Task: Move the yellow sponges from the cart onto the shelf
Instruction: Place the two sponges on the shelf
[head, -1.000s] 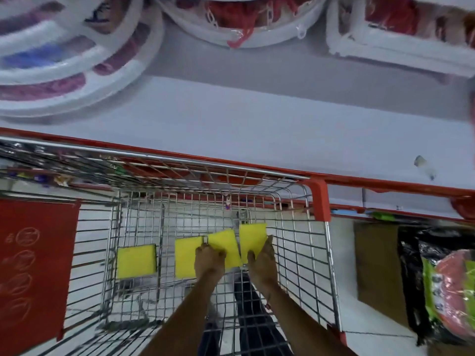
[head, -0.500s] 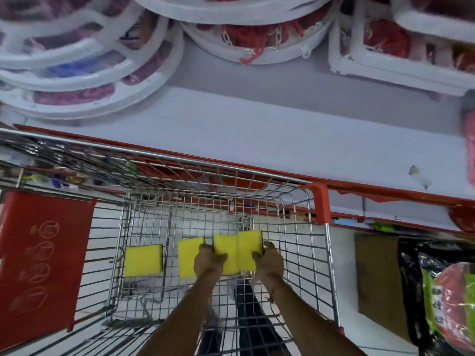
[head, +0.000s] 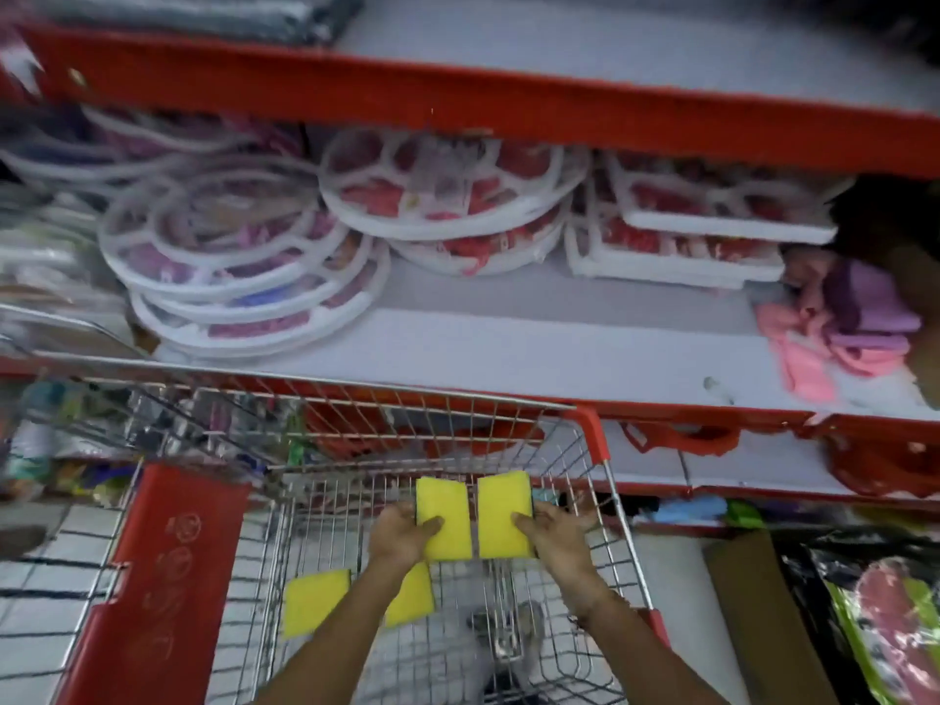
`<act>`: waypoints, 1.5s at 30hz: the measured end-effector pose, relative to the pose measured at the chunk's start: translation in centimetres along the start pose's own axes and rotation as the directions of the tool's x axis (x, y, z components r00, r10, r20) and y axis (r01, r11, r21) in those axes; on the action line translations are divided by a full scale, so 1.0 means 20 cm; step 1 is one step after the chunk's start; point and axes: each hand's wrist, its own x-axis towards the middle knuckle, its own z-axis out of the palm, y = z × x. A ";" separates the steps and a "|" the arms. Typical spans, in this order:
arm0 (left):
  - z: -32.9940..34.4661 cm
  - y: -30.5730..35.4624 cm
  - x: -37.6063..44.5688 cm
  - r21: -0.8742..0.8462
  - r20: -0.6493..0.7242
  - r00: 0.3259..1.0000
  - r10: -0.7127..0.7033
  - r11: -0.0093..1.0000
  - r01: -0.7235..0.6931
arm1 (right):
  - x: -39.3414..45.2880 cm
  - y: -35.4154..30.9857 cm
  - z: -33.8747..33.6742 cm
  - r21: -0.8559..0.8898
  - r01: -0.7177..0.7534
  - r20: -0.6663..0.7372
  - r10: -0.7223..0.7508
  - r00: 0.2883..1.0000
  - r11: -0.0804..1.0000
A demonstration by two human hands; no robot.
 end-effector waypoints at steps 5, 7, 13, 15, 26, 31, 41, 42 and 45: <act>-0.19 0.25 -0.14 -0.033 -0.045 0.982 0.183 0.982 -0.185 | -0.15 -0.23 -0.09 0.170 0.121 -0.041 -0.116 0.992 0.978; -0.26 0.39 -0.19 -0.049 -0.057 0.970 0.235 0.970 -0.238 | -0.21 -0.35 -0.14 0.206 0.161 -0.044 -0.155 0.987 0.965; -0.42 0.75 -0.40 -0.164 -0.104 0.919 0.382 0.904 -0.394 | -0.35 -0.66 -0.29 0.294 0.314 -0.084 -0.303 0.949 0.903; -0.47 0.85 -0.46 -0.184 -0.103 0.906 0.411 0.887 -0.424 | -0.39 -0.76 -0.34 0.318 0.347 -0.098 -0.333 0.938 0.882; -0.73 1.50 -0.75 -0.382 -0.108 0.762 0.639 0.681 -0.625 | -0.56 -1.46 -0.68 0.375 0.623 -0.227 -0.584 0.780 0.687; -0.82 1.78 -0.73 -0.360 -0.146 0.751 0.644 0.673 -0.647 | -0.52 -1.78 -0.76 0.340 0.669 -0.237 -0.628 0.742 0.661; -0.80 2.17 -0.51 -0.291 -0.184 0.818 0.545 0.764 -0.575 | -0.21 -2.15 -0.84 0.276 0.607 -0.126 -0.598 0.792 0.745; -0.79 2.20 -0.48 -0.278 -0.175 0.824 0.539 0.776 -0.567 | -0.16 -2.16 -0.84 0.263 0.593 -0.124 -0.583 0.803 0.761; -0.75 2.23 -0.40 -0.230 -0.133 0.846 0.517 0.814 -0.533 | -0.04 -2.17 -0.85 0.208 0.548 -0.115 -0.536 0.837 0.810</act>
